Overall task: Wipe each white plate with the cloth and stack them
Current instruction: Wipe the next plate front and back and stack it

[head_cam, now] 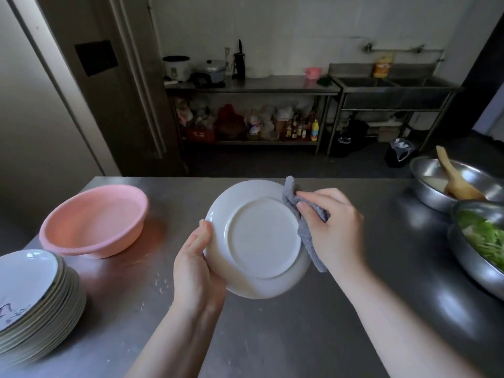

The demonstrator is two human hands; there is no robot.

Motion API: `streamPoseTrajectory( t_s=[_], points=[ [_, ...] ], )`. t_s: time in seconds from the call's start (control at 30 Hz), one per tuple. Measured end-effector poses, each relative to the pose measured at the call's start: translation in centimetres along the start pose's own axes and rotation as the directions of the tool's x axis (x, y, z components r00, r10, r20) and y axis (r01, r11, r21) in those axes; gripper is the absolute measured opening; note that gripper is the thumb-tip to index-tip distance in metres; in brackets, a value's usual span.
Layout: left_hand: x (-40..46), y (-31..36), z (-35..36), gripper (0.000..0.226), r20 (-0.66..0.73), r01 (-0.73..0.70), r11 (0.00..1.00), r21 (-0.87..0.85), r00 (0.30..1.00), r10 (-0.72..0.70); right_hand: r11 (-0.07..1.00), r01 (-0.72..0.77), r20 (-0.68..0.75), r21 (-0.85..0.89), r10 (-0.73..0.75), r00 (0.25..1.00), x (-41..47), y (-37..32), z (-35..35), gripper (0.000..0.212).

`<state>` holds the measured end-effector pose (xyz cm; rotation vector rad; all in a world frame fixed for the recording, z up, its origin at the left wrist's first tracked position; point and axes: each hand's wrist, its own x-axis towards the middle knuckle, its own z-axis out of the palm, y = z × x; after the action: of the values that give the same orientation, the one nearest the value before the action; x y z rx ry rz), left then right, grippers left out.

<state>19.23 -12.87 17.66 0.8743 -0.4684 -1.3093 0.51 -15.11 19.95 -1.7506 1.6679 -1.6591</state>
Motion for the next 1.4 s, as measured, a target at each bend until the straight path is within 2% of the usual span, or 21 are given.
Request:
streamPoseTrajectory(
  t_s=[0.07,0.17,0.23,0.33,0.4,0.5,0.57,0.67,0.73,0.87,1.03,1.13,1.23,1.4],
  points=[
    [0.3,-0.7,-0.2,0.027,0.018,-0.023,0.997,0.078,1.0,0.021,0.987,-0.121,-0.03,0.101,0.125,0.992,-0.4,1.4,-0.4,0.02],
    [1.4,-1.5,-0.1,0.024,0.03,-0.158,0.948,0.277,0.987,0.156,0.959,-0.237,-0.073,0.156,0.251,0.965,-2.1,3.7,-1.3,0.022],
    [2.5,-2.3,0.3,0.016,0.114,-0.259,0.871,0.417,0.966,0.233,0.95,-0.288,-0.069,0.117,0.297,0.952,-3.6,5.3,-1.9,0.024],
    [4.7,-4.5,1.3,0.012,0.252,-0.365,0.739,0.567,0.93,0.266,0.928,-0.361,-0.053,0.088,0.366,0.929,-5.4,7.1,-2.3,0.024],
    [6.3,-6.2,1.9,0.014,0.359,-0.458,0.596,0.659,0.888,0.285,0.916,-0.39,-0.057,0.094,0.396,0.916,-5.8,8.0,-2.5,0.021],
    [8.6,-8.7,2.7,0.017,0.571,-0.643,0.281,0.712,0.764,0.301,0.914,-0.398,-0.07,0.083,0.403,0.912,-5.7,9.1,-3.0,0.02],
    [10.3,-10.3,3.3,0.023,0.693,-0.742,0.068,0.667,0.651,0.31,0.91,-0.404,-0.08,0.086,0.411,0.908,-5.3,9.8,-3.3,0.02],
    [12.7,-12.4,3.5,0.03,0.828,-0.841,-0.123,0.527,0.475,0.297,0.904,-0.418,-0.087,0.094,0.426,0.901,-5.0,10.6,-3.3,0.022],
    [14.2,-13.6,3.1,0.031,0.858,-0.851,-0.192,0.488,0.428,0.282,0.899,-0.428,-0.079,0.095,0.435,0.897,-4.8,11.2,-3.2,0.022],
    [15.4,-15.6,1.6,0.029,0.862,-0.842,-0.232,0.486,0.419,0.285,0.896,-0.435,-0.065,0.089,0.441,0.895,-4.8,12.2,-2.9,0.022],
    [14.9,-17.8,0.1,0.024,0.894,-0.891,-0.136,0.433,0.406,0.191,0.887,-0.449,-0.049,0.111,0.456,0.889,-4.9,12.9,-1.9,0.025],
    [14.7,-18.9,-0.4,0.025,0.885,-0.887,-0.04,0.459,0.453,0.109,0.874,-0.471,-0.025,0.117,0.477,0.879,-5.4,13.2,-1.2,0.026],
    [14.8,-19.6,0.4,0.016,0.842,-0.843,0.034,0.536,0.537,0.04,0.869,-0.485,-0.003,0.099,0.488,0.873,-6.0,13.6,-1.0,0.025],
    [15.0,-20.3,0.4,0.012,0.794,-0.793,0.028,0.608,0.606,-0.051,0.861,-0.5,0.013,0.093,0.501,0.865,-6.7,14.0,-1.2,0.025]
  ],
)
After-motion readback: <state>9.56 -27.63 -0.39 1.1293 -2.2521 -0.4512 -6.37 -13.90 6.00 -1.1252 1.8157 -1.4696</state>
